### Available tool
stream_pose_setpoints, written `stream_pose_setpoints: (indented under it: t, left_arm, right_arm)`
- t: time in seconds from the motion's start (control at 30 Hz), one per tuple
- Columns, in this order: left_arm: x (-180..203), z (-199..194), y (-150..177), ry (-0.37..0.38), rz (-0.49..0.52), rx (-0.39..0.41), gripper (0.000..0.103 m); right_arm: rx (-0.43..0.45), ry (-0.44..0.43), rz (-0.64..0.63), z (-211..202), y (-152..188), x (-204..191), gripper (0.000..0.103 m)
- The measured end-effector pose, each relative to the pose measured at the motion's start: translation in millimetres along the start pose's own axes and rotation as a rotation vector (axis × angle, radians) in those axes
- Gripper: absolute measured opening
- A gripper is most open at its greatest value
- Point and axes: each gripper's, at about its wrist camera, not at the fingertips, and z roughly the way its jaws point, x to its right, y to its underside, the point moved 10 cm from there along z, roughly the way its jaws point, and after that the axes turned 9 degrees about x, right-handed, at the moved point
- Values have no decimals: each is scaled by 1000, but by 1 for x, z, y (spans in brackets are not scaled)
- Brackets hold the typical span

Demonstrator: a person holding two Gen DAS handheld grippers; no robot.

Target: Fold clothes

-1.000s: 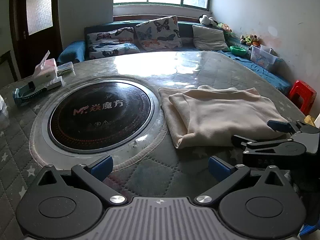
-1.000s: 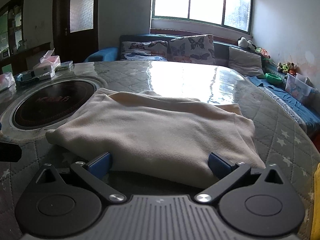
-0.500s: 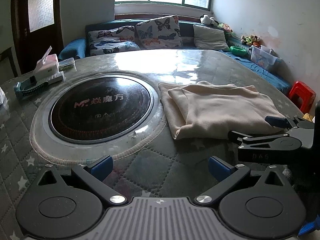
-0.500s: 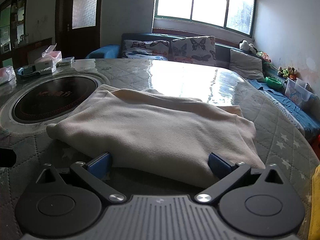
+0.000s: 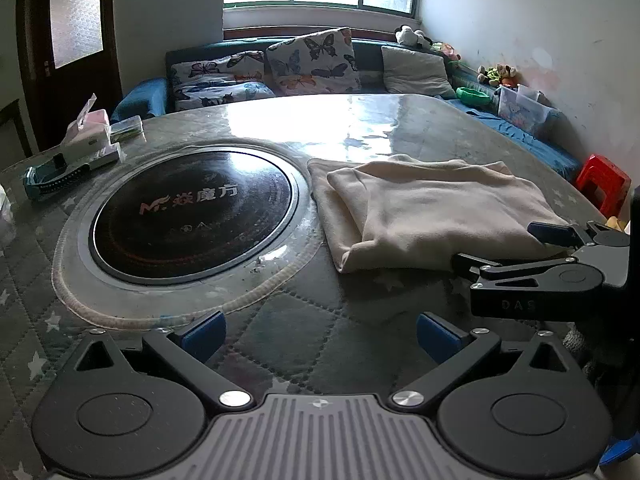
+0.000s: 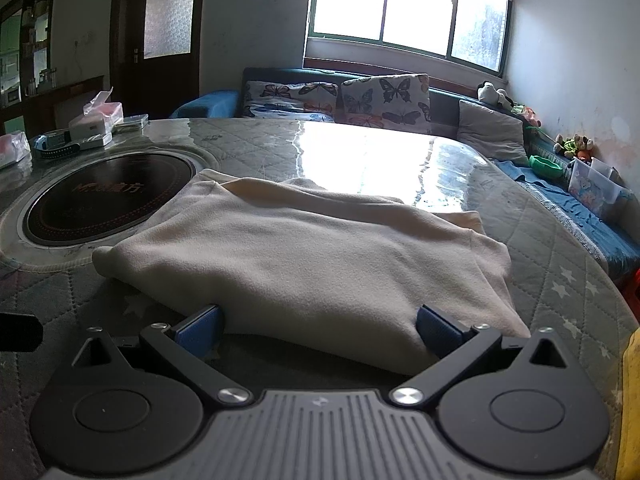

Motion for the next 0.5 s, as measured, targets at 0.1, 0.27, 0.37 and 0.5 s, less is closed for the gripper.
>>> stream_pose_setpoints:
  t: [0.1, 0.27, 0.37, 0.5]
  left_arm:
    - [3, 2, 2, 3, 4, -5, 103]
    - [7, 5, 6, 11, 3, -16, 103]
    - [9, 7, 8, 13, 10, -22, 103]
    - [12, 7, 9, 14, 16, -22, 103]
  right_arm:
    - [0, 0, 1, 0, 0, 0, 103]
    - [2, -1, 3, 0, 0, 0, 103]
    - [2, -2, 4, 0, 0, 1, 103]
    - [3, -2, 5, -1, 0, 1, 103]
